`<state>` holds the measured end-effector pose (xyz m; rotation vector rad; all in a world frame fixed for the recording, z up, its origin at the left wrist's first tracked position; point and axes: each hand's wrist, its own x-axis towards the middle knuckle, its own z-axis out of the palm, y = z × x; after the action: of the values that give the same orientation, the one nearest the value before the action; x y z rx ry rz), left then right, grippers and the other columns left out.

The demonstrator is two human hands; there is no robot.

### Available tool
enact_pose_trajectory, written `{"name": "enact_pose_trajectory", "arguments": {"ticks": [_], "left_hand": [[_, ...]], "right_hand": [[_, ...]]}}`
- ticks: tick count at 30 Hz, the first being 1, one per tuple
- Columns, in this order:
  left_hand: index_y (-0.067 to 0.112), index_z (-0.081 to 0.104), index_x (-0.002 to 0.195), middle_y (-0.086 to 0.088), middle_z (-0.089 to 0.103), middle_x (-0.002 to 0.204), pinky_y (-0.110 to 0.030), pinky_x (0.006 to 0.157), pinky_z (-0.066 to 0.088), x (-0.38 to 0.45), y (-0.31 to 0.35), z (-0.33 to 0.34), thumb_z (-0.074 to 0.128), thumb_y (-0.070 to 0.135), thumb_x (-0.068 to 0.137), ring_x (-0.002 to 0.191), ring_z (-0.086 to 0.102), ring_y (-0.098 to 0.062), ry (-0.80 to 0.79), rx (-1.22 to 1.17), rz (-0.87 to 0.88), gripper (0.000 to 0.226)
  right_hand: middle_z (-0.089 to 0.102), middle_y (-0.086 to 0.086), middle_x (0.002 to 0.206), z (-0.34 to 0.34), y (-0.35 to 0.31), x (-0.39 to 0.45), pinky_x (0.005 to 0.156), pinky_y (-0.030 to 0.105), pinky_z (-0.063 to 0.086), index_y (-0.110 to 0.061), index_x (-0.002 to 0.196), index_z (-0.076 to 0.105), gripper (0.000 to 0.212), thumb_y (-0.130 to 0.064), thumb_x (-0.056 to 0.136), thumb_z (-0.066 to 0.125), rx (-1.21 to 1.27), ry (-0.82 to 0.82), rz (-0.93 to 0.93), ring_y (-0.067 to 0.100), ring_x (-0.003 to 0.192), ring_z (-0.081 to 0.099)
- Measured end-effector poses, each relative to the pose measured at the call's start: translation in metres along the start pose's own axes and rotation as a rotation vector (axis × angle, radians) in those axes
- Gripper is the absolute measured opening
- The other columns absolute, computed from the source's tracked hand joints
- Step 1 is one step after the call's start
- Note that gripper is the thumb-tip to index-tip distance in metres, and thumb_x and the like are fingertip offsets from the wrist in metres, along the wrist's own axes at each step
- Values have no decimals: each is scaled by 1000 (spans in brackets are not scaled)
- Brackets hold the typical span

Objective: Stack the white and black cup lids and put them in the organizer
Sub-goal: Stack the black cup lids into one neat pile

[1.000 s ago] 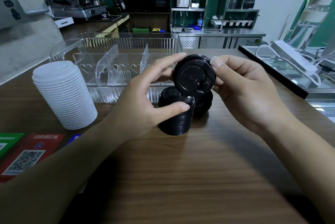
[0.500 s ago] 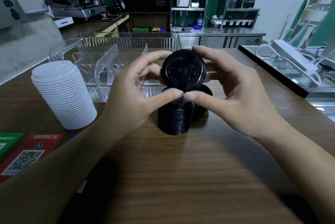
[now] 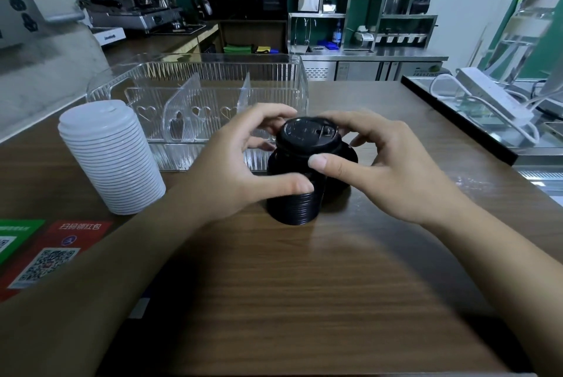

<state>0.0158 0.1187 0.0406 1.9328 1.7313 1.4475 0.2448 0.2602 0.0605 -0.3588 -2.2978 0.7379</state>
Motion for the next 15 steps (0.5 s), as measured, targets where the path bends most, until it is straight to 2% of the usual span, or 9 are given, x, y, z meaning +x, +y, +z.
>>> {"name": "enact_pose_trajectory", "arguments": {"ticks": [4, 7, 11, 15], "left_hand": [[56, 42, 167, 20, 56, 158, -50, 129, 48, -3, 2, 3, 102, 70, 66, 154, 55, -7, -155, 112, -93, 118], [67, 30, 167, 21, 60, 157, -52, 132, 44, -4, 2, 3, 103, 71, 67, 154, 55, -5, -217, 113, -159, 123], [67, 28, 166, 21, 69, 152, -51, 131, 44, -4, 2, 5, 104, 63, 72, 152, 59, -6, -208, 54, -175, 121], [67, 29, 167, 17, 70, 153, -52, 132, 44, -4, 1, 5, 105, 60, 73, 153, 60, -10, -223, -20, -189, 122]], "right_hand": [[72, -15, 114, 3, 2, -1, 93, 19, 46, -39, 134, 75, 47, -57, 91, 80, -7, -66, 34, 12, 114, 66], [69, -14, 114, 5, 4, -2, 95, 22, 45, -44, 133, 75, 47, -61, 90, 80, -6, -112, 44, 10, 115, 62], [68, -13, 117, 8, 7, -3, 104, 36, 51, -46, 136, 73, 48, -59, 91, 82, -37, -161, 40, 12, 119, 62], [66, -15, 124, 9, 9, -2, 108, 36, 48, -44, 140, 70, 50, -60, 93, 80, -50, -200, 32, 13, 126, 60]]}}
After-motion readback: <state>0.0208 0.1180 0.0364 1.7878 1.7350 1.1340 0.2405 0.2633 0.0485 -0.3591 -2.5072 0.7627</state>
